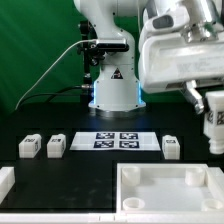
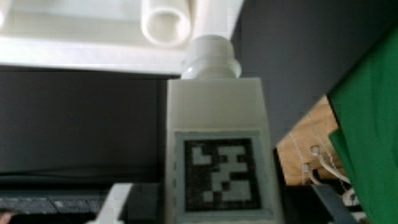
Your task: Assemble one leg
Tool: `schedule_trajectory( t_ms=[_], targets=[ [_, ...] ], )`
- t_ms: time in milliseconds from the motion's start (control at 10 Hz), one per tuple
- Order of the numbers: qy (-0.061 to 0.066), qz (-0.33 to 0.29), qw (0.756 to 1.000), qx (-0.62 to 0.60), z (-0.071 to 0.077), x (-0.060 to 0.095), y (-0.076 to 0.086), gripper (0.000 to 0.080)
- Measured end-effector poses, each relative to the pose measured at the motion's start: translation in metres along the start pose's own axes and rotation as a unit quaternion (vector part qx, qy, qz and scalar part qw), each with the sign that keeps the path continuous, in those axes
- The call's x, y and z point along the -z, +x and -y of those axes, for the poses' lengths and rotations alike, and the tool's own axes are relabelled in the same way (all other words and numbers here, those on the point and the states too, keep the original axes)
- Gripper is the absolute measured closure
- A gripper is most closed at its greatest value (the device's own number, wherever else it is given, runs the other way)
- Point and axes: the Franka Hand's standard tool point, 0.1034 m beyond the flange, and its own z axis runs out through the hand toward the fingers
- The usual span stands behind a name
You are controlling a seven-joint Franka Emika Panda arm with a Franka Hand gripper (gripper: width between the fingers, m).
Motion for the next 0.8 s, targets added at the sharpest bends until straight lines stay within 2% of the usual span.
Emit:
schedule_trajectory(
  t_ms=[100, 300, 500, 700, 800],
  targets=[
    [0.005, 0.037, 0.999, -0.002, 0.001, -0.003, -0.007, 0.0508],
    [0.004, 0.034, 0.999, -0.003, 0.000, -0.004, -0.006, 0.0508],
    [-0.002, 0.027, 1.000, 0.004, -0.022, -0.028, 0.034, 0.0508],
    [0.000, 0.024, 1.000, 0.000, -0.022, -0.042, 0.033, 0.0508],
    [0.000, 0.021, 1.000, -0.001, -0.022, -0.046, 0.039, 0.0508]
  ],
)
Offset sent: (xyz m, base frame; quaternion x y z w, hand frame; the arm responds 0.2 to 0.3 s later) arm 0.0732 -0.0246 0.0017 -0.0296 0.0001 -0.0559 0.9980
